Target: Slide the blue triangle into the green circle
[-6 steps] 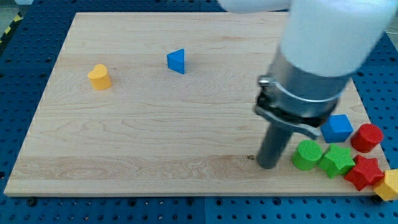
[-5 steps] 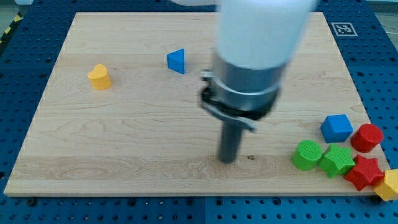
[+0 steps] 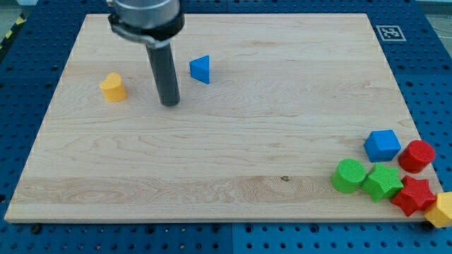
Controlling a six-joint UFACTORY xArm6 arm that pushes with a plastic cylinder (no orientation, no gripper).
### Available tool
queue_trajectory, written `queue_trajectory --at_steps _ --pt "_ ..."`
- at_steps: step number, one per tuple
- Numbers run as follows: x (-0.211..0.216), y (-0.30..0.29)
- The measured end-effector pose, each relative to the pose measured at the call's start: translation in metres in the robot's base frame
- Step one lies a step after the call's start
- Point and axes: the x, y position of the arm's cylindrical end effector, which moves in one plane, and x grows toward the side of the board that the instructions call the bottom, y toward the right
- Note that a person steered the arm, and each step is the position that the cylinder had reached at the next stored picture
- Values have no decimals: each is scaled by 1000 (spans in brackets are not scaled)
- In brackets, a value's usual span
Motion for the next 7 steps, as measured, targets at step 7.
queue_trajectory --at_steps 7 --pt "-65 43"
